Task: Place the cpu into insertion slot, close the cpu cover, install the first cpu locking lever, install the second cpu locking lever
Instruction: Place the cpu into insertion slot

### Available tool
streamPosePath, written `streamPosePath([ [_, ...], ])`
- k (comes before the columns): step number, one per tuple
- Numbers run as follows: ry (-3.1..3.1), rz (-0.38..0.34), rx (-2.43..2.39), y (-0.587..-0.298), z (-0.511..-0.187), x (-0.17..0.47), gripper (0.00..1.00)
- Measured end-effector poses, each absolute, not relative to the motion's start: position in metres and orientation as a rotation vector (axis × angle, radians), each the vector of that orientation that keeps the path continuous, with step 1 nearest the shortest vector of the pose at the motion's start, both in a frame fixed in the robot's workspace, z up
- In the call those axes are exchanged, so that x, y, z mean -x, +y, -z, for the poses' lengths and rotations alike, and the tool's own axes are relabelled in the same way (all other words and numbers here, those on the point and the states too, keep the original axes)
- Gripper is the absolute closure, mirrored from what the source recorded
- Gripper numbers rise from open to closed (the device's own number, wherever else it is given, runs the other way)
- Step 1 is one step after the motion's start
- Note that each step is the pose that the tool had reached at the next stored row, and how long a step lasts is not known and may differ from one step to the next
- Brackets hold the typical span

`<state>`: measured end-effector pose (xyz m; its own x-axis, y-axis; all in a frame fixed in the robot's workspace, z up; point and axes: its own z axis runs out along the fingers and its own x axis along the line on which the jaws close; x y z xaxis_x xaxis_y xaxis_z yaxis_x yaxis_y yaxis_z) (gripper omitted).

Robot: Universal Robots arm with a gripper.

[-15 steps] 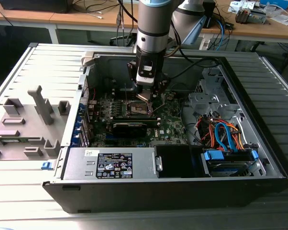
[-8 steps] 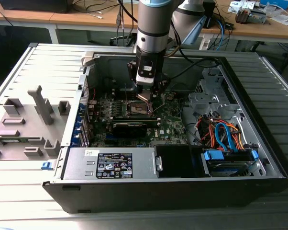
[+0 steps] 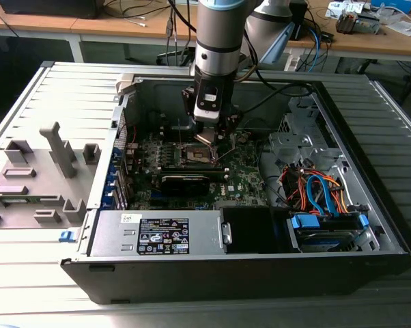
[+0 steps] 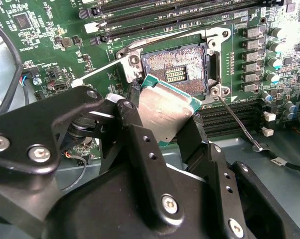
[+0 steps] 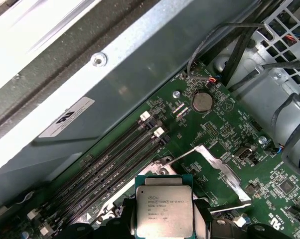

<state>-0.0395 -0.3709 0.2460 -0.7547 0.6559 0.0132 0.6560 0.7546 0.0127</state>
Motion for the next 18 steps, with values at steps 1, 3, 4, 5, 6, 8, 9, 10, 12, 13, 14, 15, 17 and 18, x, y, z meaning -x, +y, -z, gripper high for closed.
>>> streamPosePath([
  [1,-2.935,0.026,1.098,-0.3709,-0.2460,0.0394,0.45],
  [3,-2.934,0.026,1.100,-0.3709,-0.2459,0.0395,0.45],
  [4,-2.934,0.026,1.101,-0.3709,-0.2458,0.0395,0.45],
  [5,-2.934,0.026,1.102,-0.3709,-0.2458,0.0395,0.45],
  [6,-2.933,0.026,1.103,-0.3709,-0.2457,0.0395,0.45],
  [8,-2.932,0.026,1.105,-0.3709,-0.2456,0.0395,0.45],
  [9,-2.932,0.026,1.106,-0.3709,-0.2455,0.0395,0.45],
  [10,-2.931,0.026,1.107,-0.3709,-0.2455,0.0395,0.45],
  [12,-2.931,0.026,1.109,-0.3709,-0.2453,0.0395,0.45],
  [13,-2.931,0.026,1.110,-0.3709,-0.2453,0.0395,0.45],
  [14,-2.930,0.026,1.111,-0.3709,-0.2452,0.0395,0.45],
  [15,-2.930,0.026,1.112,-0.3709,-0.2451,0.0394,0.45],
  [17,-2.929,0.026,1.114,-0.3709,-0.2450,0.0395,0.45],
  [18,-2.928,0.026,1.115,-0.3709,-0.2449,0.0395,0.45],
])
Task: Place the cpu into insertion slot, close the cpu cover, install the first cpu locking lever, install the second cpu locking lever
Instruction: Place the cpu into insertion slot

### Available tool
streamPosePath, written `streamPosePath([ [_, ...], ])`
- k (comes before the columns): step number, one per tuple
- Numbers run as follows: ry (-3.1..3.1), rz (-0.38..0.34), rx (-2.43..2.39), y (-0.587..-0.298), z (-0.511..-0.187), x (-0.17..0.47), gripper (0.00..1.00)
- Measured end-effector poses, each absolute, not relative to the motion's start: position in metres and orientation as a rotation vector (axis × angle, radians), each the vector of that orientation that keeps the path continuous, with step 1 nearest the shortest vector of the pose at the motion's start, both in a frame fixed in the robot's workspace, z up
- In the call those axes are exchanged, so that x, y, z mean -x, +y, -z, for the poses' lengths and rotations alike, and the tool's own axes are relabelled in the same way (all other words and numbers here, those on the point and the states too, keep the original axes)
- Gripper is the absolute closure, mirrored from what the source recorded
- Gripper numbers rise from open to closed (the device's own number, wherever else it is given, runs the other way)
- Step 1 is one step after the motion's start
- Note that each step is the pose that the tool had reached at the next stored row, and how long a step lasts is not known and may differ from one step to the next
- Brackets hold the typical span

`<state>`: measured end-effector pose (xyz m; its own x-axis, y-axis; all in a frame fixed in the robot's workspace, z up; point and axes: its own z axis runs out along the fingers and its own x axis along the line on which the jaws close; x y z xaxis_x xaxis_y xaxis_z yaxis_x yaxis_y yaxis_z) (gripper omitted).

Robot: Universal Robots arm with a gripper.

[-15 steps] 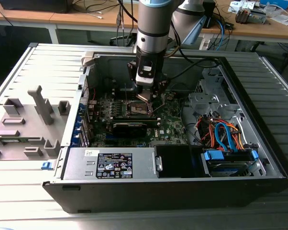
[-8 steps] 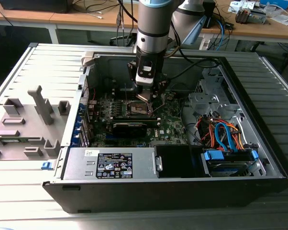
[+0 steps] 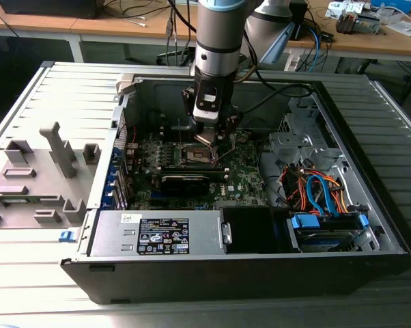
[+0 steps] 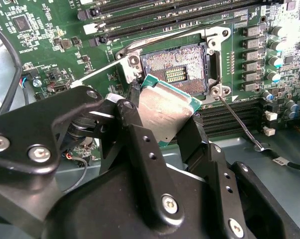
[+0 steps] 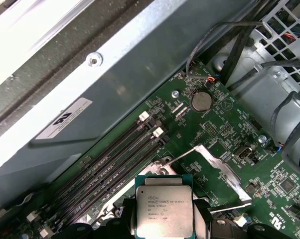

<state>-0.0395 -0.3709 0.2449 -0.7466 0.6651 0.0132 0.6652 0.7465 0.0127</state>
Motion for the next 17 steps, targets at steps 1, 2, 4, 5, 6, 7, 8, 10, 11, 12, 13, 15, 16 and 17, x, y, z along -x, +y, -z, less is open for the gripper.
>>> streamPosePath([
  [1,-2.928,0.026,1.116,-0.3709,-0.2449,0.0395,0.45],
  [2,-2.928,0.026,1.117,-0.3709,-0.2448,0.0394,0.45],
  [4,-2.927,0.026,1.118,-0.3709,-0.2448,0.0395,0.45],
  [5,-2.927,0.026,1.119,-0.3709,-0.2447,0.0395,0.45],
  [6,-2.927,0.026,1.120,-0.3709,-0.2446,0.0395,0.45],
  [7,-2.926,0.026,1.121,-0.3709,-0.2446,0.0395,0.45],
  [8,-2.926,0.026,1.122,-0.3709,-0.2445,0.0395,0.45],
  [10,-2.925,0.026,1.125,-0.3709,-0.2443,0.0395,0.45],
  [11,-2.924,0.026,1.126,-0.3709,-0.2442,0.0395,0.45],
  [12,-2.924,0.026,1.127,-0.3709,-0.2441,0.0395,0.45],
  [13,-2.924,0.026,1.128,-0.3709,-0.2441,0.0395,0.45],
  [15,-2.923,0.026,1.130,-0.3709,-0.2440,0.0394,0.45],
  [16,-2.923,0.026,1.131,-0.3709,-0.2439,0.0395,0.45],
  [17,-2.922,0.026,1.131,-0.3709,-0.2438,0.0395,0.45],
])
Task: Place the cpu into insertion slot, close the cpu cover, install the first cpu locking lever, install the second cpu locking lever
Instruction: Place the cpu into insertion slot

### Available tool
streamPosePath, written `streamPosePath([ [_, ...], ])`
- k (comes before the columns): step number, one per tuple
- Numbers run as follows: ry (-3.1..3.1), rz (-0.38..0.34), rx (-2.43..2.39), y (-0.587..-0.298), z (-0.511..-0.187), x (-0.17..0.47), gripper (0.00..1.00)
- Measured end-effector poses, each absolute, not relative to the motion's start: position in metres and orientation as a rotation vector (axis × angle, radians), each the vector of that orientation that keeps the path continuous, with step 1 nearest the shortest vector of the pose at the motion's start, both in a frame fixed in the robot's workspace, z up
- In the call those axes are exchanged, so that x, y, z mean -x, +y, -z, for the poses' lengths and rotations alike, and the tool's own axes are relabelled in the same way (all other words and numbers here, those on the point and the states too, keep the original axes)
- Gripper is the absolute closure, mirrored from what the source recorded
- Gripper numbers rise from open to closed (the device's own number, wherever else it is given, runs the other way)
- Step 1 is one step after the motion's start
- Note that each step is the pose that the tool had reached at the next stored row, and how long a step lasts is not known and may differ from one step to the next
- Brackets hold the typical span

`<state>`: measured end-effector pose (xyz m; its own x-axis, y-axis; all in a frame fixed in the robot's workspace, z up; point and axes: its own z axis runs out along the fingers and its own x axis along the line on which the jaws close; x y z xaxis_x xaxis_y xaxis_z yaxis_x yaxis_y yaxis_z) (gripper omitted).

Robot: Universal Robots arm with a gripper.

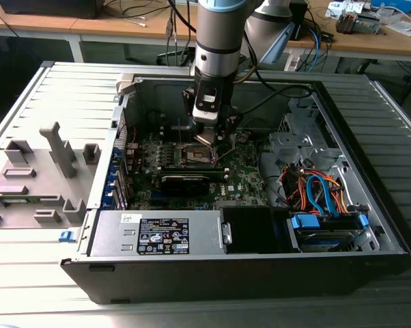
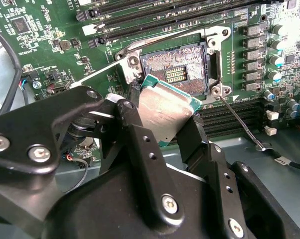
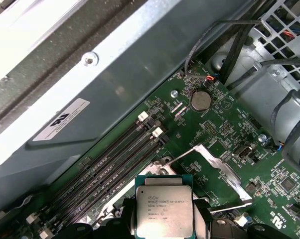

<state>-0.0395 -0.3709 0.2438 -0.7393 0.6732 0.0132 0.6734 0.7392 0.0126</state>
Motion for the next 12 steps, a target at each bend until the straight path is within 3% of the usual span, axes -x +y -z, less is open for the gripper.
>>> streamPosePath([
  [12,-2.917,0.026,1.145,-0.3709,-0.2431,0.0395,0.45],
])
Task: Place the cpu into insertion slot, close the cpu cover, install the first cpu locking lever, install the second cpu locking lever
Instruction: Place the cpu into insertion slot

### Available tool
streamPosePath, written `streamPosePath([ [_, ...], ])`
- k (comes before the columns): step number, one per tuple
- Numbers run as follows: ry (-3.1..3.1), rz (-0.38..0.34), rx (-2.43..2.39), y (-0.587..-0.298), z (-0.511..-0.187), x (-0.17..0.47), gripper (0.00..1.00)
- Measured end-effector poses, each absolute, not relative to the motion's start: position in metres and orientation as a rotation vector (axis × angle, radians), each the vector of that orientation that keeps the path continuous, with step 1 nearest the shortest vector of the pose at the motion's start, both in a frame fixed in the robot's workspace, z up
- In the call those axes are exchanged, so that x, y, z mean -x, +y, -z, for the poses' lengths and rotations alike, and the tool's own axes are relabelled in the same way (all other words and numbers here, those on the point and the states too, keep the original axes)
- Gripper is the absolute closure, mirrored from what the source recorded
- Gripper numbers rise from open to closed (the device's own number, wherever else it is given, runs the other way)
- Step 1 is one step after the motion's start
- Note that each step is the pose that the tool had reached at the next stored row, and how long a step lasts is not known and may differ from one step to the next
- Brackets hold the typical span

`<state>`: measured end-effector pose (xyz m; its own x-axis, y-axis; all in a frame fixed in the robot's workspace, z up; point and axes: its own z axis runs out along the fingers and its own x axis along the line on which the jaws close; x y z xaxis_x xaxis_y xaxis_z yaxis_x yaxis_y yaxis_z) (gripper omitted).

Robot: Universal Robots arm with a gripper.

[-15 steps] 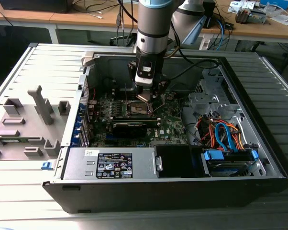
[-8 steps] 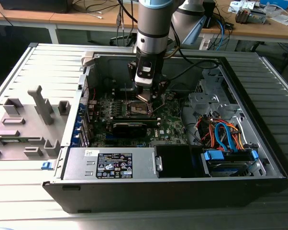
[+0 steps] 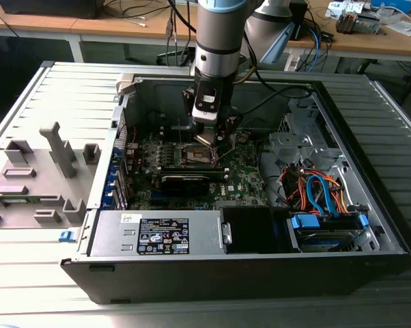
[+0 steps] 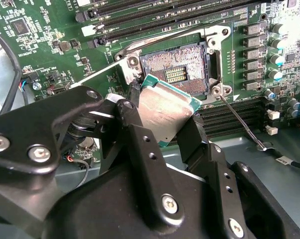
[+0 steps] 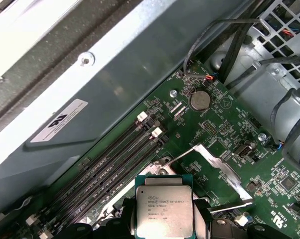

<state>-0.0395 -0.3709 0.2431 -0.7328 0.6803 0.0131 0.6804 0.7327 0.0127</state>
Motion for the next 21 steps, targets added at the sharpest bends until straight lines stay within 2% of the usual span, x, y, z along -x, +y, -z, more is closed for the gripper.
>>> streamPosePath([
  [21,-2.909,0.026,1.165,-0.3709,-0.2420,0.0395,0.45],
])
